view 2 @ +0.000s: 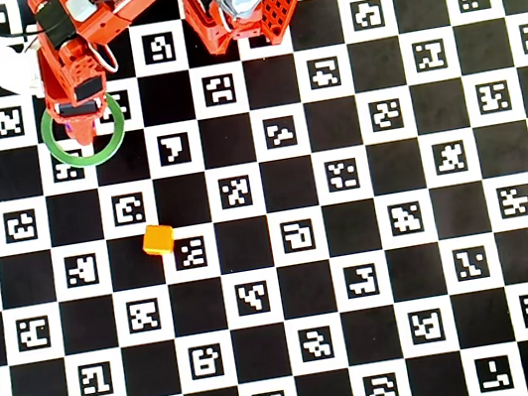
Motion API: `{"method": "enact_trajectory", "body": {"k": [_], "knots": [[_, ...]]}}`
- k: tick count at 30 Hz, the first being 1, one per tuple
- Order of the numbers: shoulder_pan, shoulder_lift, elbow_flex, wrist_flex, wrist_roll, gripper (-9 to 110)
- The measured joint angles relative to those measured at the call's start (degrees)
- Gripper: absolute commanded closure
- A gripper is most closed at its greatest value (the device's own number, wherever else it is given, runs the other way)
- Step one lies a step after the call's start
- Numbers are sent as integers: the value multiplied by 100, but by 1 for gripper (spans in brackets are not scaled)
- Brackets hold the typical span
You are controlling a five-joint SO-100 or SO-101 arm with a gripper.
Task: Grab the red cube then put it in the green circle then put the blue cube on top and finally the orange cube on top
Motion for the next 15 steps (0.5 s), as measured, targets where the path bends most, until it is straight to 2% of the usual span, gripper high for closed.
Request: {"method": "enact_trajectory", "body": {"k": [7, 15], "knots": [[0, 0, 44, -70, 62, 51], [0, 193, 53, 158, 44, 49]]}}
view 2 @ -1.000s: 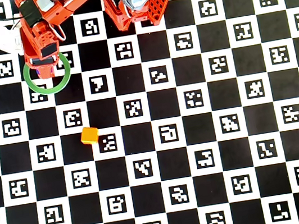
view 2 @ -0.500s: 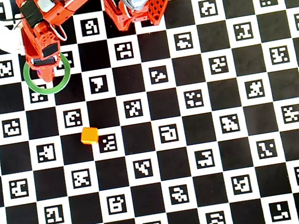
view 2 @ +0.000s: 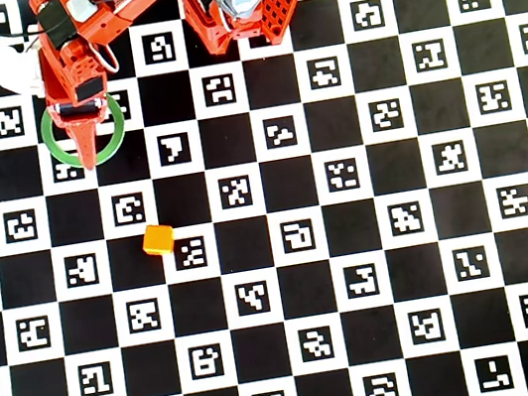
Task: Grab the red cube then put it in the green circle then put the blue cube on top and finally the orange cube on top
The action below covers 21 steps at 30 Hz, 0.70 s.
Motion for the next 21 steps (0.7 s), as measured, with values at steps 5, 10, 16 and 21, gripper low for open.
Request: {"method": "enact_trajectory", "body": {"k": [5, 10, 16, 21], "knots": [[70, 220, 0, 308, 0, 49], [141, 562, -26, 729, -114, 49], [158, 967, -220, 1213, -123, 49], [158, 1248, -431, 1389, 53, 49]]}}
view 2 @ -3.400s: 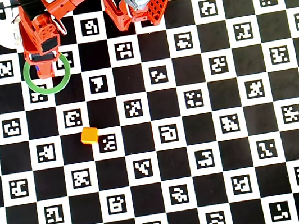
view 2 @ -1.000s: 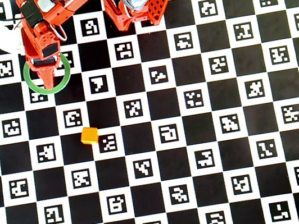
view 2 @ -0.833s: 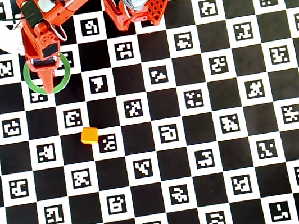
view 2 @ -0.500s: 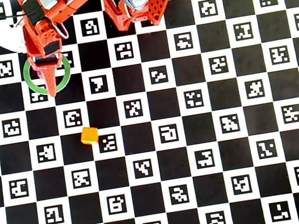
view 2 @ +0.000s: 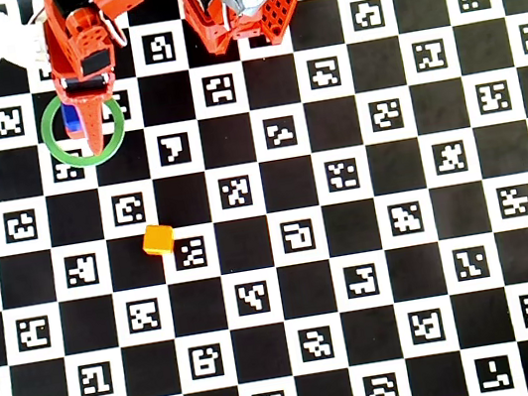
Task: Grab the red cube then put it in the green circle then put the blue cube on top and finally the orange cube on top
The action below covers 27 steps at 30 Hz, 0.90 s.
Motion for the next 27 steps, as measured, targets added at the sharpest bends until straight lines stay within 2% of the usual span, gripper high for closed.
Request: {"method": "enact_trajectory", "body": {"k": [11, 27], "knots": [[-466, 105, -1143, 756, 738, 50], [-1951, -519, -3568, 2426, 2443, 50]]}}
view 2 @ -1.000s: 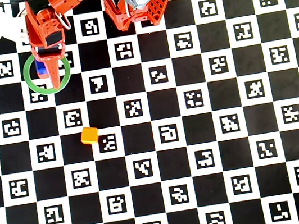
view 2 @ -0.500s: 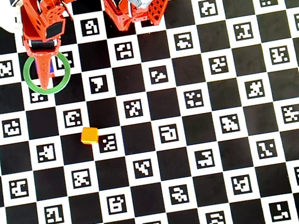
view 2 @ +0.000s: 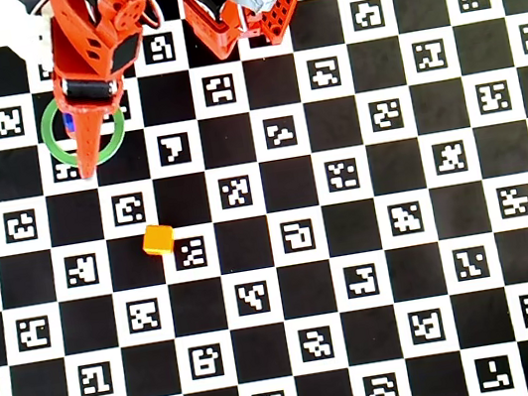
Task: Grab the red cube then put it in the green circle then put the blue cube on top and finally the orange cube on top
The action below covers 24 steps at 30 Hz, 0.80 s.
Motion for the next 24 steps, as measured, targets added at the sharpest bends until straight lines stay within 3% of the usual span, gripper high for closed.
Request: {"method": "enact_trajectory", "body": {"k": [12, 24], "knots": [[-1301, -958, -1222, 439, 1731, 51], [-2039, -2522, -1775, 483, 2628, 51]]}}
